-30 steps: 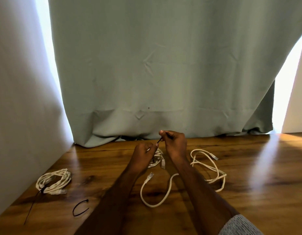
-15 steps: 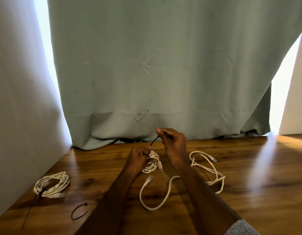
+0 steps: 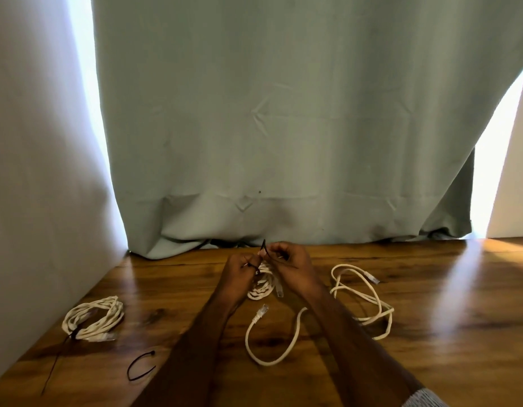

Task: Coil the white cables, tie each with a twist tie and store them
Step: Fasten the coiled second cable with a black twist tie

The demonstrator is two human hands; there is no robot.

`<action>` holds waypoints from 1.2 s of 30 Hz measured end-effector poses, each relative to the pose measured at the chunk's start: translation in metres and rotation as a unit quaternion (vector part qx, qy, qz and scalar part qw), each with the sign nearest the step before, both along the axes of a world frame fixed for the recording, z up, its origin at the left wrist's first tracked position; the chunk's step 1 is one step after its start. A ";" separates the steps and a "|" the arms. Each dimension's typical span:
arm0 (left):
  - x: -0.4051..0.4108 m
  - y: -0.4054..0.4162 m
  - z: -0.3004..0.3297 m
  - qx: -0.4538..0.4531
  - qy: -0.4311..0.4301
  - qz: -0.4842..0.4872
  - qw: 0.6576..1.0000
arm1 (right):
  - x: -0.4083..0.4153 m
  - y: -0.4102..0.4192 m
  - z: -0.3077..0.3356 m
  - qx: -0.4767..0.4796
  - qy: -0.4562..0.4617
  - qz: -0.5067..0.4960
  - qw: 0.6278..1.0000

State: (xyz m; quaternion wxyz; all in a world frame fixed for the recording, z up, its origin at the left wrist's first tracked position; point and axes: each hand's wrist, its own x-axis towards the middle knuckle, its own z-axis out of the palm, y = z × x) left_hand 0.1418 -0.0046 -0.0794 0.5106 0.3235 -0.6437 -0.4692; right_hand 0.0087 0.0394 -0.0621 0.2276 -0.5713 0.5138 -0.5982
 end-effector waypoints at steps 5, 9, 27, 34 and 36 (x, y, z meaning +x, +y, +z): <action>-0.003 0.003 -0.001 -0.021 -0.039 -0.014 0.999 | 0.002 -0.007 -0.009 0.011 -0.107 0.024 0.994; -0.009 0.006 0.000 -0.028 -0.045 -0.032 0.998 | 0.004 -0.005 -0.004 -0.022 -0.215 -0.018 0.976; 0.003 0.012 0.008 0.175 0.093 -0.072 0.978 | -0.010 0.008 0.003 -0.130 0.112 0.090 0.981; -0.002 0.008 0.006 0.197 0.074 -0.017 0.978 | -0.008 0.004 0.002 -0.131 0.294 0.062 0.945; -0.002 0.006 0.004 0.206 0.074 -0.013 0.976 | -0.006 0.004 0.001 -0.137 0.323 0.053 0.935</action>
